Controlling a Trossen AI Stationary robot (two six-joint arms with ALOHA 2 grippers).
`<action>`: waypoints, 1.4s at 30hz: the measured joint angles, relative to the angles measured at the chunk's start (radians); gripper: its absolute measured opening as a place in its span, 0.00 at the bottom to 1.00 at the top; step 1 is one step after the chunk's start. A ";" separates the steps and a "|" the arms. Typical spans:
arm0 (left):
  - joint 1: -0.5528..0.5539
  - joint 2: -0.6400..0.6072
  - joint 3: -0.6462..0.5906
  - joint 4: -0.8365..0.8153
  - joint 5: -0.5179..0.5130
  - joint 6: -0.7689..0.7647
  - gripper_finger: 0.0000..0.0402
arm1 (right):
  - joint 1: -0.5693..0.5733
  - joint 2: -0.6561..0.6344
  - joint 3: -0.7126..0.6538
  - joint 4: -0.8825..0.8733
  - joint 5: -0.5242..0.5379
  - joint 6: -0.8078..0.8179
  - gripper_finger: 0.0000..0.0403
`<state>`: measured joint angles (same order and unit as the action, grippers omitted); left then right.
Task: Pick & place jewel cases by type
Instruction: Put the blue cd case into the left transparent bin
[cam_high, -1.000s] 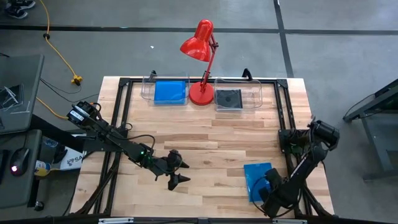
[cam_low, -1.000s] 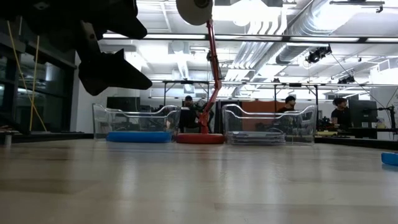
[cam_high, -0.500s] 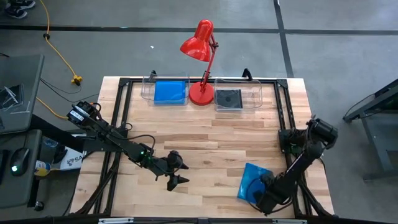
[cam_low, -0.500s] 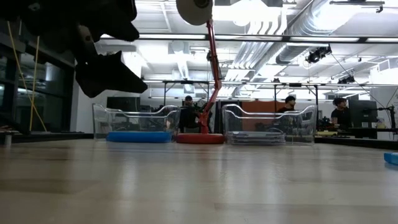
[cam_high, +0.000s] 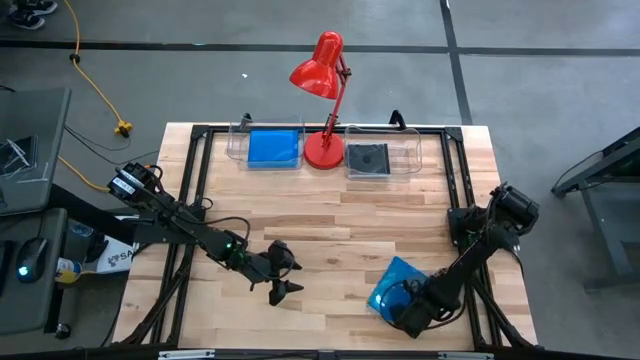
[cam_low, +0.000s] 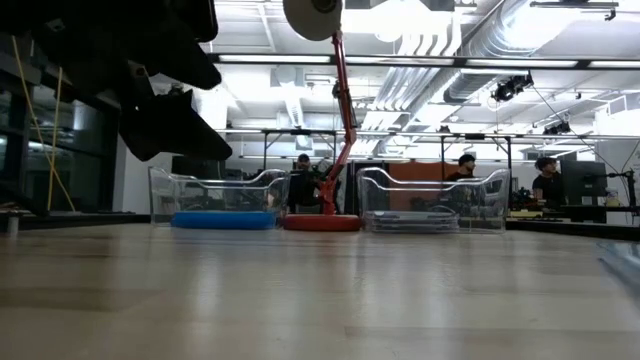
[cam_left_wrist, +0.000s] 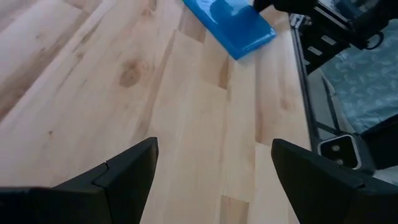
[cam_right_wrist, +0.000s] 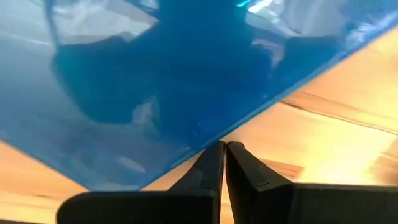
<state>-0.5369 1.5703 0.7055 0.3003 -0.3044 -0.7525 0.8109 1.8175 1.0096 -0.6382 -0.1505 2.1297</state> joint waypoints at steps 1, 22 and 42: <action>0.000 0.000 0.000 -0.004 -0.010 0.000 0.78 | -0.010 0.000 0.000 0.009 0.012 -0.010 0.00; 0.086 0.000 0.000 -0.013 -0.042 -0.011 0.78 | -0.173 0.006 -0.003 0.293 0.334 -0.254 0.00; 0.114 0.171 0.005 0.250 0.028 -0.127 0.78 | -0.140 -0.177 -0.003 -0.123 0.312 -0.173 0.00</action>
<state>-0.4234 1.7416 0.7102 0.5501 -0.2759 -0.8790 0.6714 1.6408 1.0067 -0.7610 0.1616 1.9570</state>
